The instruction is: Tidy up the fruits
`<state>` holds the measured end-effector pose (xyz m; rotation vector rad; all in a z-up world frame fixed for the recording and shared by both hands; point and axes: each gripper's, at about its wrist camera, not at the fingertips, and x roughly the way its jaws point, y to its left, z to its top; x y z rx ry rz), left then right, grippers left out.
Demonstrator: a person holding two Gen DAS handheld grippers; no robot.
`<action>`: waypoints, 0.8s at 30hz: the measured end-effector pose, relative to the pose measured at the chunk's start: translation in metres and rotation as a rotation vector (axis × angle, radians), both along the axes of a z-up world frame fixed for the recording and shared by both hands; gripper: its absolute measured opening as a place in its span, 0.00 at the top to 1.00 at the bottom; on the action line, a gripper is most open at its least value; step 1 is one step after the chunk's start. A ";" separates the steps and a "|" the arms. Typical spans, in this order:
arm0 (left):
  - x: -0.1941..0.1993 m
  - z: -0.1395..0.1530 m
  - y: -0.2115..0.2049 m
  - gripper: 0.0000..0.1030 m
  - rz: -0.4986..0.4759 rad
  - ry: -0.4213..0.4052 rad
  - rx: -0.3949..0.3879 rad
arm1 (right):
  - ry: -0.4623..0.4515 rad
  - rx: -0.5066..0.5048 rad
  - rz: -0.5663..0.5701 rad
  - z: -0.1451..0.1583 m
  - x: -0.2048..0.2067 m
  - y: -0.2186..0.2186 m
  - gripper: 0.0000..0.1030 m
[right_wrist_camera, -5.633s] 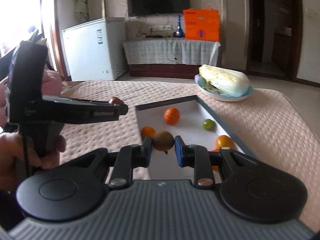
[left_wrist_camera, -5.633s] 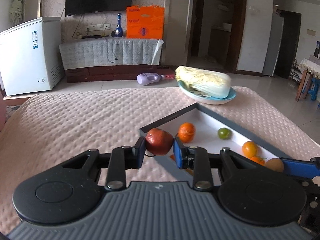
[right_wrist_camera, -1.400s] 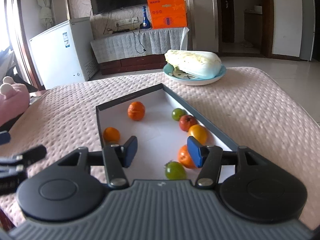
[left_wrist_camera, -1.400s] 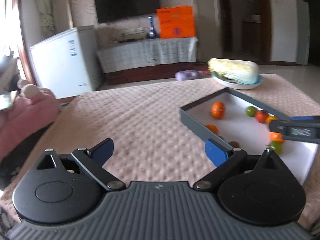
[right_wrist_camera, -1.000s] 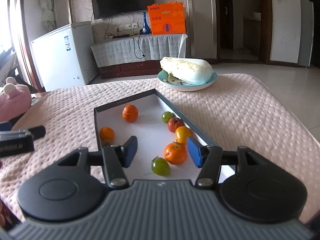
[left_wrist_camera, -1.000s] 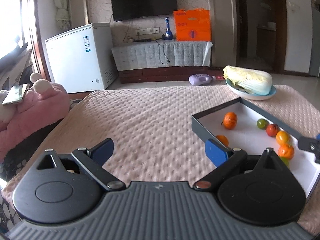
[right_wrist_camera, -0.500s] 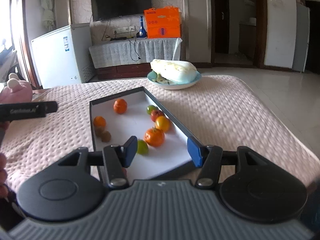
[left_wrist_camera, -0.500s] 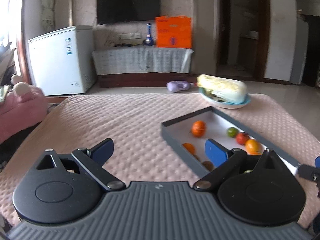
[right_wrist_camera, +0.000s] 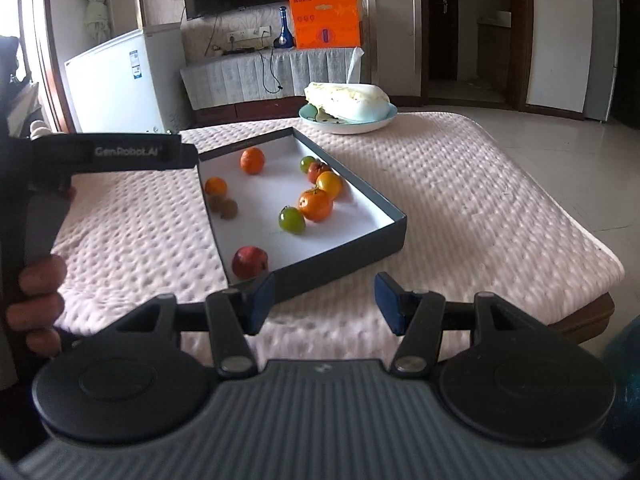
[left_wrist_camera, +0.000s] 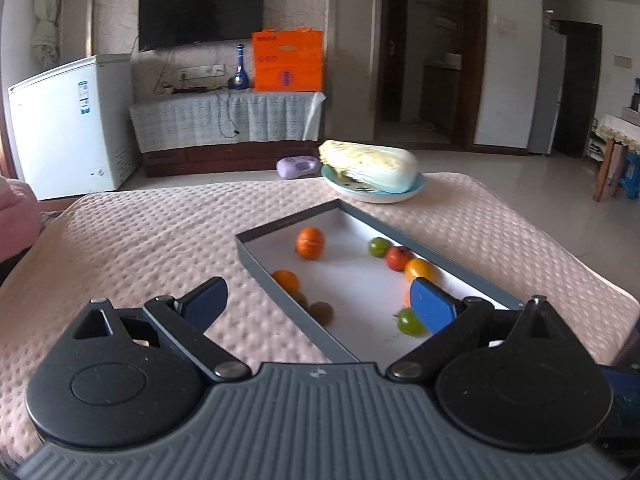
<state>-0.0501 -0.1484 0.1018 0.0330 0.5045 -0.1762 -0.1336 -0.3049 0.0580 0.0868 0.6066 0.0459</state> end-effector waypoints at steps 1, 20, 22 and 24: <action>-0.003 0.000 -0.001 0.03 -0.002 0.001 0.001 | 0.002 0.000 -0.002 0.000 0.001 0.000 0.44; -0.039 -0.007 -0.006 0.03 -0.003 0.029 0.040 | 0.043 -0.006 -0.022 -0.008 0.003 -0.009 0.44; -0.040 -0.008 -0.006 0.03 -0.001 0.040 0.036 | 0.043 -0.002 -0.025 -0.008 0.003 -0.010 0.44; -0.041 -0.009 -0.006 0.03 0.004 0.042 0.036 | 0.042 0.001 -0.028 -0.008 0.002 -0.011 0.44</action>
